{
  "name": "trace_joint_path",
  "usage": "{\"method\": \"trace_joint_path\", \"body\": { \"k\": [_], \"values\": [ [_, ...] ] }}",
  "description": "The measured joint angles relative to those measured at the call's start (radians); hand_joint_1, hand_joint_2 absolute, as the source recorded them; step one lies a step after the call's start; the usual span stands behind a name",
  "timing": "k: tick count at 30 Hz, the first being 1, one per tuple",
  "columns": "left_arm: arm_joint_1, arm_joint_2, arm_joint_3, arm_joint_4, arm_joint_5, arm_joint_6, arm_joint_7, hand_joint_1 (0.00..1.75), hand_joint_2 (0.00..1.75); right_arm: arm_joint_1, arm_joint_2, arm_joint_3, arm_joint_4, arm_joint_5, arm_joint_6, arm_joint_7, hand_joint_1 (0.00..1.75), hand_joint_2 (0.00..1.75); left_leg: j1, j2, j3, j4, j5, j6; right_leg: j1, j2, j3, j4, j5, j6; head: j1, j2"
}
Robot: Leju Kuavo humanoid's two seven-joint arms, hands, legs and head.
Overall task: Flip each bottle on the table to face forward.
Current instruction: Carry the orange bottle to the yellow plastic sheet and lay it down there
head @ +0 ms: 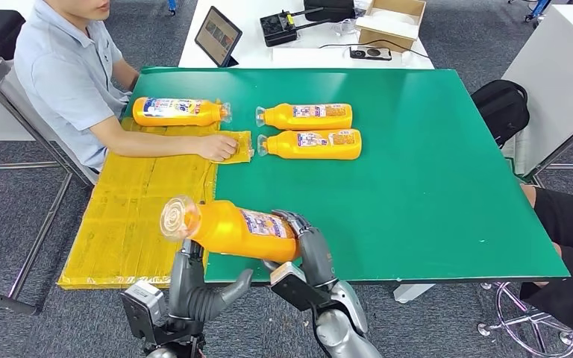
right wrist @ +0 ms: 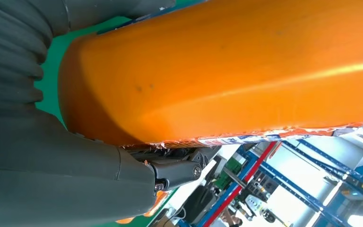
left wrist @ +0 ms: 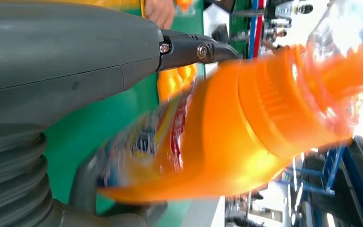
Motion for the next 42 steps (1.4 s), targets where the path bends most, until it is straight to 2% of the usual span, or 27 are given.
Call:
{"method": "trace_joint_path", "body": {
  "k": [10, 16, 18, 24, 27, 29, 31, 33, 37, 38, 39, 40, 42],
  "values": [
    [-0.009, 0.014, -0.019, 0.028, 0.219, -0.206, 0.098, 0.00, 1.75, -0.047, 0.003, 0.052, 0.061, 0.115, -0.100, 0.006, 1.75, 1.75, 0.000, 0.000, 0.000, 0.000, 0.000, 0.000, 0.000, 0.000, 0.000, 0.000, 0.000, 0.000, 0.000, 0.000],
    [-0.020, 0.020, -0.012, 0.048, 0.342, -0.278, 0.173, 0.00, 1.75, -0.059, 0.003, 0.076, 0.092, 0.120, -0.121, 0.007, 1.75, 1.75, 0.000, 0.000, 0.000, 0.000, 0.000, 0.000, 0.000, 0.000, 0.000, 0.000, 0.000, 0.000, 0.000, 0.000],
    [-0.023, 0.020, -0.010, 0.049, 0.331, -0.262, 0.167, 0.00, 1.75, -0.059, 0.005, 0.089, 0.105, 0.104, -0.112, 0.006, 1.75, 1.75, 0.000, 0.000, 0.000, 0.000, 0.000, 0.000, 0.000, 0.000, 0.000, 0.000, 0.000, 0.000, 0.000, 0.000],
    [-0.041, 0.005, -0.008, 0.029, 0.151, -0.099, 0.092, 0.00, 1.75, -0.056, 0.034, 0.130, 0.154, 0.076, -0.086, 0.001, 1.75, 1.75, 0.000, 0.000, 0.000, 0.000, 0.000, 0.000, 0.000, 0.000, 0.000, 0.000, 0.000, 0.000, 0.000, 0.000],
    [-0.046, -0.002, -0.004, 0.023, 0.120, -0.068, 0.081, 0.00, 1.75, -0.058, 0.047, 0.146, 0.174, 0.073, -0.078, 0.004, 1.75, 1.75, 0.000, 0.000, 0.000, 0.000, 0.000, 0.000, 0.000, 0.000, 0.000, 0.000, 0.000, 0.000, 0.000, 0.000],
    [-0.046, -0.006, 0.001, 0.019, 0.102, -0.049, 0.070, 0.30, 1.75, -0.061, 0.056, 0.156, 0.188, 0.071, -0.066, 0.012, 1.75, 1.75, 0.000, 0.000, 0.000, 0.000, 0.000, 0.000, 0.000, 0.000, 0.000, 0.000, 0.000, 0.000, 0.000, 0.000],
    [-0.047, -0.010, 0.007, 0.014, 0.079, -0.031, 0.060, 1.14, 1.75, -0.068, 0.063, 0.168, 0.204, 0.071, -0.052, 0.023, 1.75, 1.75, 0.000, 0.000, 0.000, 0.000, 0.000, 0.000, 0.000, 0.000, 0.000, 0.000, 0.000, 0.000, 0.000, 0.000],
    [-0.047, -0.013, 0.012, 0.011, 0.073, -0.026, 0.060, 1.72, 1.75, -0.075, 0.068, 0.180, 0.217, 0.073, -0.044, 0.033, 1.75, 1.75, 0.000, 0.000, 0.000, 0.000, 0.000, 0.000, 0.000, 0.000, 0.000, 0.000, 0.000, 0.000, 0.000, 0.000],
    [-0.047, -0.013, 0.023, 0.010, 0.185, -0.106, 0.109, 1.75, 1.75, -0.082, 0.070, 0.197, 0.239, 0.073, -0.047, 0.035, 1.36, 1.75, 0.000, 0.000, 0.000, 0.000, 0.000, 0.000, 0.000, 0.000, 0.000, 0.000, 0.000, 0.000, 0.000, 0.000],
    [-0.046, -0.013, 0.028, 0.010, 0.211, -0.127, 0.119, 1.75, 1.75, -0.083, 0.070, 0.198, 0.244, 0.071, -0.049, 0.033, 1.36, 1.75, 0.000, 0.000, 0.000, 0.000, 0.000, 0.000, 0.000, 0.000, -0.001, 0.000, 0.000, 0.000, 0.000, 0.000],
    [-0.046, -0.013, 0.032, 0.011, 0.228, -0.140, 0.123, 1.75, 1.75, -0.084, 0.069, 0.198, 0.247, 0.069, -0.051, 0.031, 1.16, 1.75, 0.000, 0.000, 0.000, 0.000, 0.000, 0.000, 0.000, 0.000, -0.001, 0.000, 0.000, 0.000, 0.000, 0.000],
    [-0.046, -0.013, 0.034, 0.012, 0.239, -0.148, 0.123, 1.75, 1.75, -0.085, 0.069, 0.199, 0.250, 0.068, -0.053, 0.028, 0.82, 1.75, 0.000, 0.000, 0.000, 0.000, 0.000, 0.000, 0.000, 0.000, -0.001, 0.000, 0.000, 0.000, 0.000, 0.000],
    [-0.046, -0.013, 0.037, 0.013, 0.253, -0.158, 0.126, 1.75, 1.75, -0.087, 0.069, 0.199, 0.255, 0.065, -0.053, 0.021, 0.14, 0.87, 0.000, 0.000, 0.000, 0.000, 0.000, 0.000, 0.000, 0.000, -0.001, 0.000, 0.000, 0.000, 0.000, 0.000]
  ]
}}
